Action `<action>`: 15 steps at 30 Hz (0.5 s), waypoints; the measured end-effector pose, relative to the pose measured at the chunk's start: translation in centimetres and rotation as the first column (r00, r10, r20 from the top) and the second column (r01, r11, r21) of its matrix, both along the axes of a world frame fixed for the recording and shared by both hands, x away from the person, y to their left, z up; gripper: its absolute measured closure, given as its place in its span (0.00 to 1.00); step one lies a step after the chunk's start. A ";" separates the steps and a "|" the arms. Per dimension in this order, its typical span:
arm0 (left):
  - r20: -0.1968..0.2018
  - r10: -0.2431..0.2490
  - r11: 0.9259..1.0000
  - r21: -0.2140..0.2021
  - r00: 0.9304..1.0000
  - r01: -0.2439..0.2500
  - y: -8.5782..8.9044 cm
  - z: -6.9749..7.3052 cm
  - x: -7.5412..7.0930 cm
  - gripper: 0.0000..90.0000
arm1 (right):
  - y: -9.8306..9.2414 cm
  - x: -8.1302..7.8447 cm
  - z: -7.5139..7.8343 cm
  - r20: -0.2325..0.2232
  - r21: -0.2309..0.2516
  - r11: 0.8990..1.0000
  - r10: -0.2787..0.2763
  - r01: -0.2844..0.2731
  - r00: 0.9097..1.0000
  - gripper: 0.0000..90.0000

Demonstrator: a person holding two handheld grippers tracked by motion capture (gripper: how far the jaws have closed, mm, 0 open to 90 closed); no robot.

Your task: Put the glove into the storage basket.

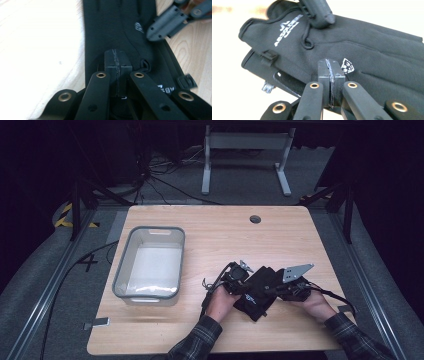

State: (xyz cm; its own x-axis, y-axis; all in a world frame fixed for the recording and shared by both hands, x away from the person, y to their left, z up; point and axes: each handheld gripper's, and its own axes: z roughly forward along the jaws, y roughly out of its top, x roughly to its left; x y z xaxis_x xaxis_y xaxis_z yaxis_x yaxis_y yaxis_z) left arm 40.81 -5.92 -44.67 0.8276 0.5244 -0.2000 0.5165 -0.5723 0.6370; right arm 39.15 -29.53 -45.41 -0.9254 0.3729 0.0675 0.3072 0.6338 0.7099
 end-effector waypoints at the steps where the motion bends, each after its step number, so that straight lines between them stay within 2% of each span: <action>1: 0.000 0.000 1.000 -0.001 1.000 0.000 0.0 0.0 0.0 1.00 | 0.1 -0.1 0.0 -0.001 0.003 1.000 0.002 -0.002 1.000 1.00; 5: 0.008 -0.001 1.000 -0.004 1.000 0.001 0.1 0.3 0.0 1.00 | -0.2 -0.2 0.3 0.006 0.011 1.000 -0.001 0.001 1.000 1.00; 7: 0.012 -0.002 1.000 -0.003 1.000 0.003 0.1 0.5 0.0 0.97 | -0.7 -0.4 0.8 0.015 0.013 1.000 -0.011 0.010 1.000 0.96; 10: 0.025 -0.011 1.000 -0.025 1.000 0.012 0.4 1.2 0.0 0.88 | -1.7 -0.8 1.2 0.022 0.028 0.999 -0.030 0.030 0.999 0.90; 11: 0.021 -0.016 1.000 -0.022 1.000 0.017 0.3 1.3 0.0 0.84 | -2.2 -1.0 1.4 0.025 0.032 0.998 -0.049 0.048 0.998 0.86; 15: 0.060 -0.026 1.000 -0.008 0.998 0.027 -0.2 2.1 0.1 0.66 | -4.1 -1.4 1.7 0.035 0.042 0.993 -0.109 0.107 0.993 0.71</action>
